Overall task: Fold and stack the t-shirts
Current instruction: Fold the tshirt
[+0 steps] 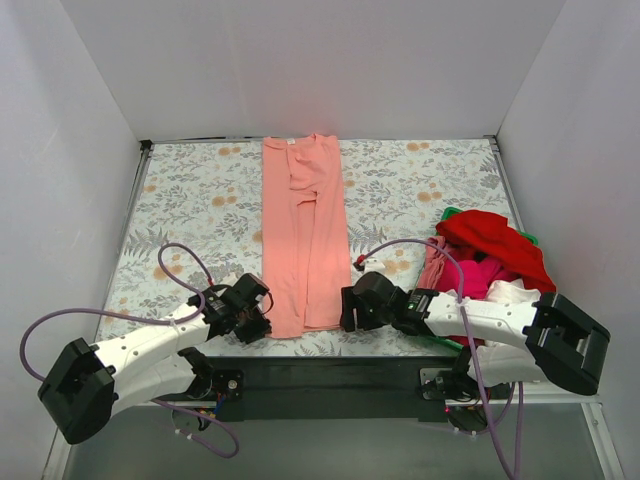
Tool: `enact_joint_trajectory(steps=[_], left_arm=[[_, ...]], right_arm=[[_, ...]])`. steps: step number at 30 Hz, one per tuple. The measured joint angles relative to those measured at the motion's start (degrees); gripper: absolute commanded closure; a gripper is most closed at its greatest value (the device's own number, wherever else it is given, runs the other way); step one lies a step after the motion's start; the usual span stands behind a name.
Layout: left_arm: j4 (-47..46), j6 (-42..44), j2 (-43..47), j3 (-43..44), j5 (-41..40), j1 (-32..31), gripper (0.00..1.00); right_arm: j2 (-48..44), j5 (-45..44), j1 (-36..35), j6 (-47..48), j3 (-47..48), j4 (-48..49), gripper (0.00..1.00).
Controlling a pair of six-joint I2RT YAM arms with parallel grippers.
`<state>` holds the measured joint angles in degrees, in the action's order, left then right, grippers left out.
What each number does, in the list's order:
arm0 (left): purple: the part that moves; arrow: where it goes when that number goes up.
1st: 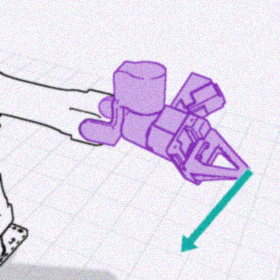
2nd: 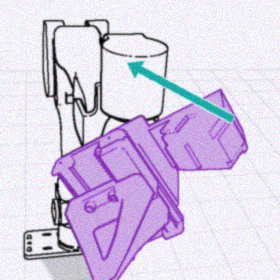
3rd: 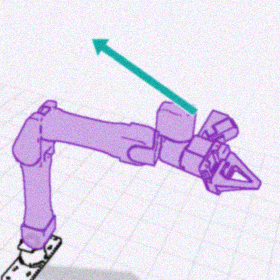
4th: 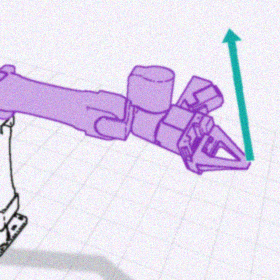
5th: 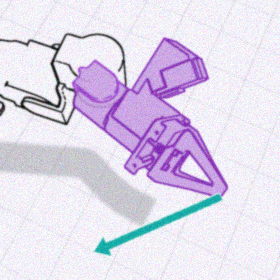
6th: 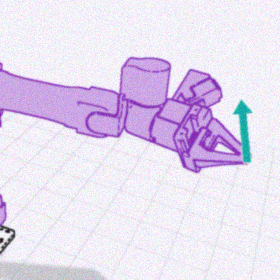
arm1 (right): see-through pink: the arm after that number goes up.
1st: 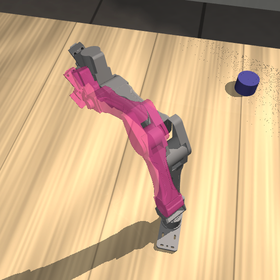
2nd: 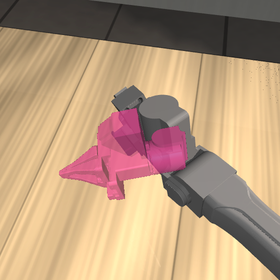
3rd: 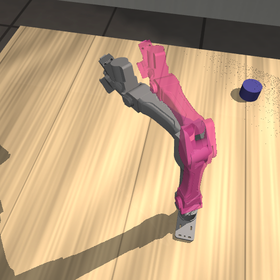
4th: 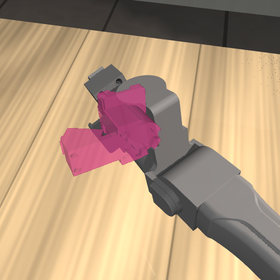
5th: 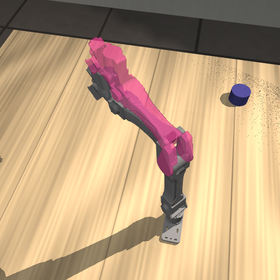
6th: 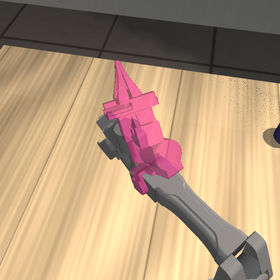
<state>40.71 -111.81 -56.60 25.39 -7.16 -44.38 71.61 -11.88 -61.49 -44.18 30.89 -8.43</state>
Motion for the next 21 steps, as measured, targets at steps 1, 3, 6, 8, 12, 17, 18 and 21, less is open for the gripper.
enact_joint_trajectory(steps=[1, 3, 6, 8, 12, 17, 18, 21], left_arm=[[-0.48, -0.07, -0.28, -0.07, 0.22, 0.0, 0.85], [-1.81, -0.17, -0.7, -0.48, 0.68, 0.0, 0.97], [-3.54, -0.09, -0.96, -0.9, 1.29, 0.0, 1.0], [-4.35, -0.07, -1.07, -1.03, 1.6, 0.0, 1.0], [-5.27, -0.09, -0.79, -1.36, 1.86, 0.0, 1.0], [-5.4, -0.24, -0.5, -1.57, 1.86, 0.0, 1.0], [-5.42, -0.31, -0.46, -1.6, 1.86, 0.0, 1.0], [-5.46, -0.57, -0.13, -1.81, 1.84, 0.0, 1.0]], right_arm=[[0.31, 0.07, 0.0, -0.2, 0.09, 0.44, 0.29], [0.66, 0.31, 0.0, -0.44, 0.09, 1.2, 0.32], [0.87, 0.66, 0.0, -0.66, 0.07, 1.75, 0.35], [0.87, 0.72, 0.0, -0.79, 0.07, 2.25, 0.36], [0.87, 0.72, 0.0, -1.68, 0.04, 2.67, 0.35], [0.87, 0.17, 0.0, -3.91, -0.81, 3.17, 0.46], [0.87, 0.02, 0.0, -4.52, -0.92, 3.19, 0.49], [0.83, 0.07, 0.02, -5.73, -1.79, 4.04, 0.63]])
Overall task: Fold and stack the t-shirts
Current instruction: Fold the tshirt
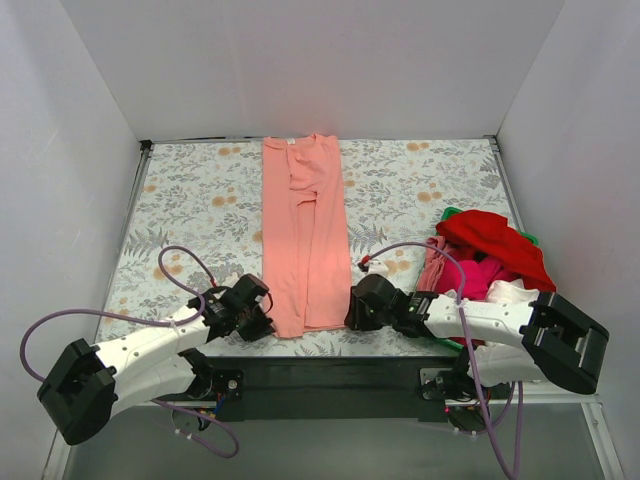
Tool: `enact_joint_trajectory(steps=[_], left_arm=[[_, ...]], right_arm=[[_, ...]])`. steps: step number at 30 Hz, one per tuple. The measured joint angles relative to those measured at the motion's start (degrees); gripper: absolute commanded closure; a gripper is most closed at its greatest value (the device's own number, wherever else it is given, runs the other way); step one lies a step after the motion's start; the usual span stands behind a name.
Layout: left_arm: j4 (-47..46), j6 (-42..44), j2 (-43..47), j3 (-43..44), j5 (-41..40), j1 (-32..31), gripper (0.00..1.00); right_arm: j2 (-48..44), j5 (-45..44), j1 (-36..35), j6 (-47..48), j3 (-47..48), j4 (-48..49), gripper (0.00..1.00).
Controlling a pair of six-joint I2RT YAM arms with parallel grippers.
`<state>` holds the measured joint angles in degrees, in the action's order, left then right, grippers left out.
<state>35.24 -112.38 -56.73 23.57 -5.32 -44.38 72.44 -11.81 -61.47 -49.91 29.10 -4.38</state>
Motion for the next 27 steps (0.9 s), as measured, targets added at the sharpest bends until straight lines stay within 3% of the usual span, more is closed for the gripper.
enact_joint_trajectory(steps=[1, 7, 21, 27], left_arm=[[-0.09, -0.09, 0.13, -0.09, 0.02, 0.0, 1.0], [-0.5, -0.42, 1.16, -0.79, 0.09, 0.0, 1.0], [-0.57, 1.22, 8.52, -4.28, 3.65, -0.11, 1.0], [-1.97, 2.62, 6.86, -2.6, 3.76, -0.11, 1.0]], right_arm=[[0.0, 0.04, 0.0, -0.28, -0.15, 0.04, 0.74], [-1.6, 1.97, 0.13, -2.01, -2.89, 1.49, 0.99], [-8.46, 5.55, -1.25, 0.83, -6.27, 1.09, 0.99], [-9.49, 2.91, -1.25, 4.26, -4.31, -0.09, 0.99]])
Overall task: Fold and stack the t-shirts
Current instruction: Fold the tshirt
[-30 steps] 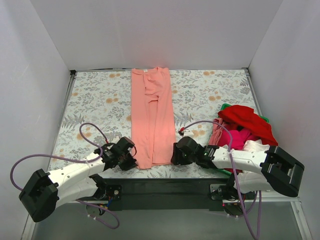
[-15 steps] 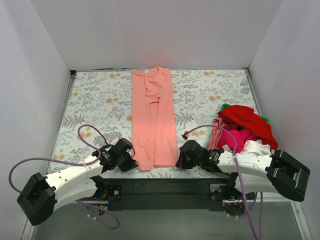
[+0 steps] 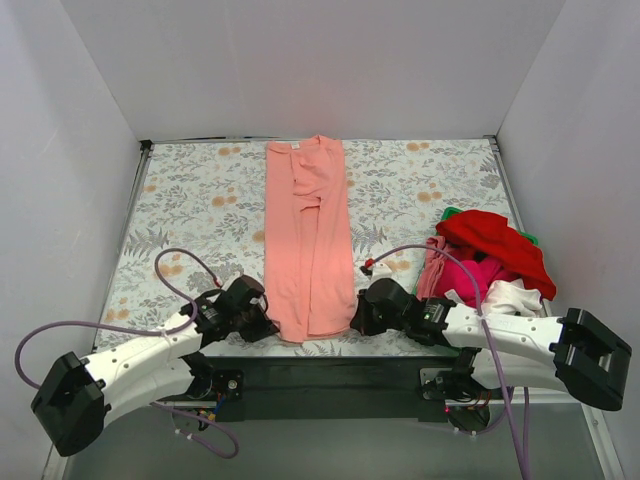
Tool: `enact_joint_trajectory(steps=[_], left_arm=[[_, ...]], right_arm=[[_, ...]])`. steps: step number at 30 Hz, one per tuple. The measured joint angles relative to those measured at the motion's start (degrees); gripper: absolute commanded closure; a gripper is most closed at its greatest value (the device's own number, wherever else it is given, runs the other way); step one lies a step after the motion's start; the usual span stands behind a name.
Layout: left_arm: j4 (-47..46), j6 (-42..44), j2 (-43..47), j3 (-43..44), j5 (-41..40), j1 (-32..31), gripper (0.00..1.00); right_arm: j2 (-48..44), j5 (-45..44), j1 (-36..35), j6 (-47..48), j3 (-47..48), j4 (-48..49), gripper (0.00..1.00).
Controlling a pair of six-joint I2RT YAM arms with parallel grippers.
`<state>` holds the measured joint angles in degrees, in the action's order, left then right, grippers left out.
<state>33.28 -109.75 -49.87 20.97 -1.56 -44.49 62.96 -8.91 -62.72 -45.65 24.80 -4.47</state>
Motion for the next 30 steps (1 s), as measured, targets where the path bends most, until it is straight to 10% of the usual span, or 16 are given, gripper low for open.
enact_joint_trajectory(steps=[13, 30], left_arm=[[-3.69, 6.71, -19.12, 20.94, -5.22, 1.6, 1.0], [-8.28, 14.51, -34.34, 36.17, -6.1, 18.4, 1.0]], right_arm=[[8.17, -1.68, 9.46, 8.52, 15.85, -0.04, 0.99], [24.55, 9.4, 22.56, 15.3, 33.51, -0.11, 0.99]])
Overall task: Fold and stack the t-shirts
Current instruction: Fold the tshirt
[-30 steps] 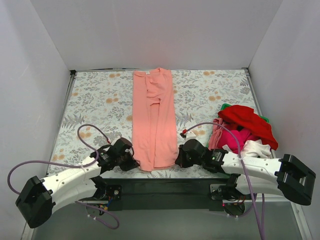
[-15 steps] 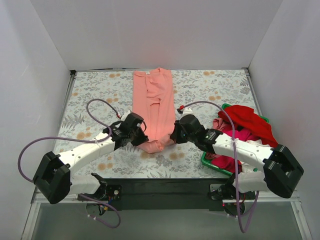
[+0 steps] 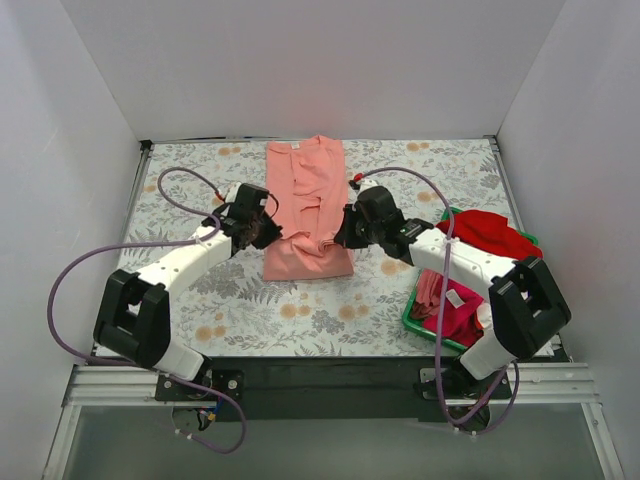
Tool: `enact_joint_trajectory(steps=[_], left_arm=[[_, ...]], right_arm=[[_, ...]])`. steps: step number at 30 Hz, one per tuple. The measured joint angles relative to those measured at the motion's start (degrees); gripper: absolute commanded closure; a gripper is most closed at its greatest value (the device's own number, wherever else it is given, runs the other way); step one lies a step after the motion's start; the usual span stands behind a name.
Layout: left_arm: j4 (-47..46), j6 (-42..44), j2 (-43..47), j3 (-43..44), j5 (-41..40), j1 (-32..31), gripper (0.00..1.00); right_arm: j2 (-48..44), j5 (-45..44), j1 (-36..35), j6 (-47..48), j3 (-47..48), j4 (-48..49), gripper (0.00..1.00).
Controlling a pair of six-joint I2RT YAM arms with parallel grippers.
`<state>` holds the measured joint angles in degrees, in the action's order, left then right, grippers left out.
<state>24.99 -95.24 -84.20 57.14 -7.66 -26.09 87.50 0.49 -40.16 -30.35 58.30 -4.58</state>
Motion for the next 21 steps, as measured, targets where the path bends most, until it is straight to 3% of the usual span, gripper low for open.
enact_joint_trajectory(steps=[11, 21], left_arm=[[-3.23, 4.07, -10.97, 9.18, 0.46, 6.21, 1.0], [-4.94, 7.5, -17.53, 14.62, 2.45, 7.96, 1.0]], right_arm=[[9.46, 4.48, 4.9, 2.91, 10.56, -0.96, 0.99], [15.8, 6.82, 8.2, 4.09, 17.07, -1.81, 0.99]])
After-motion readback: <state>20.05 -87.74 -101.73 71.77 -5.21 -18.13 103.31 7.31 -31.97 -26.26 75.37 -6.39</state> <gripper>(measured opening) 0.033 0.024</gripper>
